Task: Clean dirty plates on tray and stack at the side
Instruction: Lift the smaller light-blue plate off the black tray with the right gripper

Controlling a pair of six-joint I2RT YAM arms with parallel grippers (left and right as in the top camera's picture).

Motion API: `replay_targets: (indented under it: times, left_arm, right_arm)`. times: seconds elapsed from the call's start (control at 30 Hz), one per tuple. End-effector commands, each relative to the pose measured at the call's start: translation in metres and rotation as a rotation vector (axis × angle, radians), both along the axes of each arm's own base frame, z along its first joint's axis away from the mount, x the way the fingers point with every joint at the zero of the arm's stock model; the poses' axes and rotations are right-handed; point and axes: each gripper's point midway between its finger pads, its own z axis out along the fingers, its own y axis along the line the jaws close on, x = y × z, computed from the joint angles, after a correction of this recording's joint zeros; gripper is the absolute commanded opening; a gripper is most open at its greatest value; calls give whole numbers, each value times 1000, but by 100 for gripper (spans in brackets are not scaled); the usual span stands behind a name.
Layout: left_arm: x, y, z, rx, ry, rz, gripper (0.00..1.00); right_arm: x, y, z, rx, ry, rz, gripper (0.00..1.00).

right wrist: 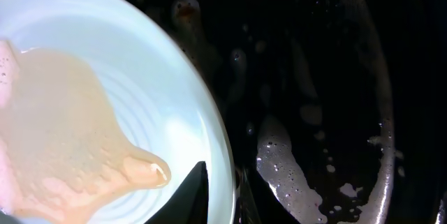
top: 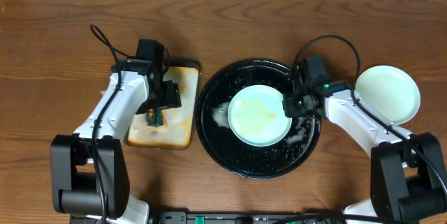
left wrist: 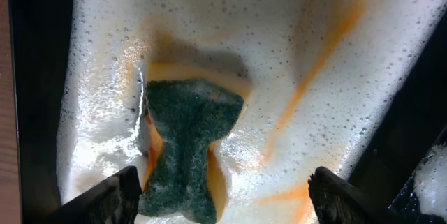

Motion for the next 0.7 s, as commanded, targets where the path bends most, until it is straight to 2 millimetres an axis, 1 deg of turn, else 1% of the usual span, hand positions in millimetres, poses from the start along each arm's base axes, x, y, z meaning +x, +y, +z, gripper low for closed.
replay_targets:
  times: [0.0,0.07,0.13,0.2,0.23,0.3,0.4,0.47,0.57,0.67]
  left_arm:
    - [-3,1,-2,0,11,-8,80]
    - [-3,1,-2,0,10,-7,80]
    - [-3,1,-2,0,10,-7,80]
    - [-3,1,-2,0,10,-7,81]
    - [-3,1,-2,0,10,-7,81]
    - [-3,1,-2,0,10,-7,81]
    - [-3,1,-2,0,10,-7,82]
    - [-3,1,-2,0,10,-7,82]
    - [-3,1,-2,0,10,-7,82]
    - [-3,1,-2,0,10,-7,82]
  right_arm:
    - [-9,-2,-15,-3,53,-1,15]
    - [-10,-1,-22,-1,71,1,15]
    - [-13,2,-27,5,90,7,13]
    - [-16,5,-32,16,111,13,6]
    - [-16,5,-32,17,114,3,1]
    - [-12,5,-26,23,95,3,1]
    - [0,2,-5,5,18,-3,1]
    - [8,-6,11,-37,-39,-22,1]
    - [21,-22,45,-117,-157,-59,1]
    - [28,-25,79,-162,-273,-41,1]
